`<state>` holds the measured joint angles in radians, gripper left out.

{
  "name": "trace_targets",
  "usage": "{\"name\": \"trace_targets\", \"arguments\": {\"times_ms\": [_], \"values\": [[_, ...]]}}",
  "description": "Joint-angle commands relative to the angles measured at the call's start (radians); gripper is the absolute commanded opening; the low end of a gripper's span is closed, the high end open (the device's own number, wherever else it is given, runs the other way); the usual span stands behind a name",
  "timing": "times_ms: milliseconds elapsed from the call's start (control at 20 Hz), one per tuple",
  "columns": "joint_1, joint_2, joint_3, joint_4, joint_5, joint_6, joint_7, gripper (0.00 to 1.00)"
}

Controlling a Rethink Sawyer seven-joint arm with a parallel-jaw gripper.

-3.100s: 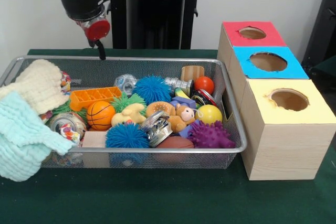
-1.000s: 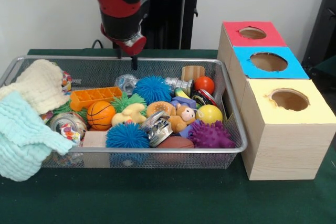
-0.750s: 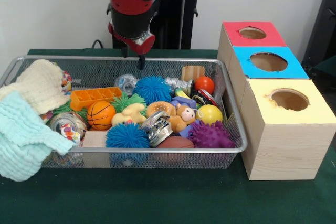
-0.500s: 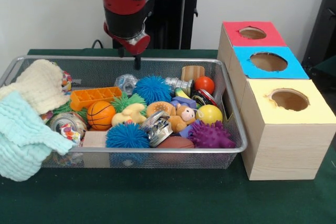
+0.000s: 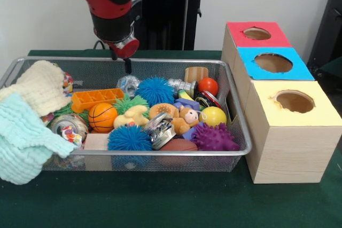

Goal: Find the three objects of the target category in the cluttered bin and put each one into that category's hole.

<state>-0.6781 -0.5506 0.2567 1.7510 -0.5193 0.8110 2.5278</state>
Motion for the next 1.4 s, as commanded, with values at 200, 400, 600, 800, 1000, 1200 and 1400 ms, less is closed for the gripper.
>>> {"name": "trace_targets", "arguments": {"times_ms": [200,400,600,800,1000,1200,1400], "values": [[-0.031,0.042,0.105,-0.092,0.025,-0.119,-0.102,1.00],[-0.038,0.063,0.117,-0.095,0.029,-0.144,-0.096,1.00],[-0.046,0.073,0.127,-0.086,0.037,-0.181,-0.083,1.00],[-0.047,0.087,0.134,-0.102,0.049,-0.169,-0.086,1.00],[-0.038,0.114,0.117,-0.124,0.057,-0.148,-0.067,1.00],[-0.023,0.156,0.091,-0.153,0.076,-0.091,-0.040,1.00],[0.009,0.201,0.044,-0.219,0.060,-0.008,-0.042,1.00]]}}
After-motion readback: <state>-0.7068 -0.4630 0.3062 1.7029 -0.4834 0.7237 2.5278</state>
